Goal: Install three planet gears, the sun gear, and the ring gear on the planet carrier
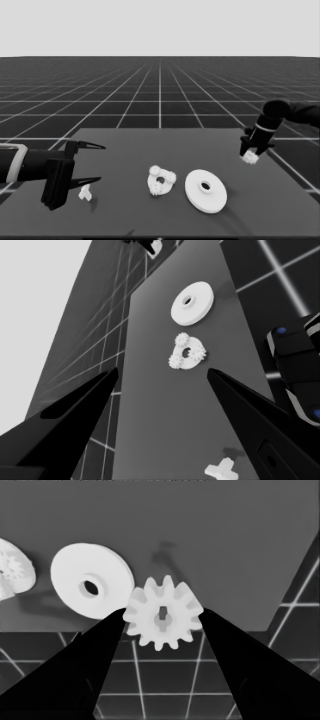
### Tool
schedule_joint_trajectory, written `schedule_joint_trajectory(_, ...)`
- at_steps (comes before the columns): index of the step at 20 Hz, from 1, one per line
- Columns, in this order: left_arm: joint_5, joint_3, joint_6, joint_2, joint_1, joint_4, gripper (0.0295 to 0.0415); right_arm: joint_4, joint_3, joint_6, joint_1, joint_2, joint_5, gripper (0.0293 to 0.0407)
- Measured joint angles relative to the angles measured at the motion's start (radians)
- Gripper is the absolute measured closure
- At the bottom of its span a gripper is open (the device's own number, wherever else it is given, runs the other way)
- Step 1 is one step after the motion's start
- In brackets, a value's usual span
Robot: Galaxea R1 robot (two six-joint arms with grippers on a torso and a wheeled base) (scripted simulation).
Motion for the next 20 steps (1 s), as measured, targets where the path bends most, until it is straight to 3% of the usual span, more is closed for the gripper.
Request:
schedule_joint_trajectory(1,0.0,0.0,0.0,0.0,0.0,0.0,0.0326,0.001,-0.001,0.0,0.001,0.001,-0.001,0.0391)
schedule_joint_trajectory(2,0.0,0.0,0.0,0.0,0.0,0.0,0.0326,0.018,0.192,0.435,0.002,0.106,0.014,0.0391)
schedule_joint_trajectory(3,0.0,0.0,0.0,0.0,0.0,0.0,0.0326,0.024,0.207,0.675,0.002,0.396,0.03,0.0396)
schedule_joint_trajectory(4,0.0,0.0,0.0,0.0,0.0,0.0,0.0326,0.024,0.09,0.732,0.002,0.611,0.034,0.0396)
schedule_joint_trajectory(7,0.0,0.0,0.0,0.0,0.0,0.0,0.0326,0.021,-0.172,0.681,0.0,0.853,0.033,0.0397)
schedule_joint_trajectory(11,0.0,0.0,0.0,0.0,0.0,0.0,0.0326,0.019,-0.253,0.652,-0.001,0.906,0.031,0.0397)
schedule_joint_trajectory(12,0.0,0.0,0.0,0.0,0.0,0.0,0.0326,-0.118,-0.245,0.659,-0.117,0.904,0.055,0.0396)
schedule_joint_trajectory(14,0.0,0.0,0.0,0.0,0.0,0.0,0.0326,-0.247,-0.298,0.625,-0.271,0.919,0.083,0.0397)
schedule_joint_trajectory(16,0.0,0.0,0.0,0.0,0.0,0.0,0.0326,-0.287,-0.339,0.6,-0.316,0.93,0.099,0.0397)
schedule_joint_trajectory(20,0.0,0.0,0.0,0.0,0.0,0.0,0.0326,-0.305,-0.359,0.588,-0.334,0.936,0.108,0.0397)
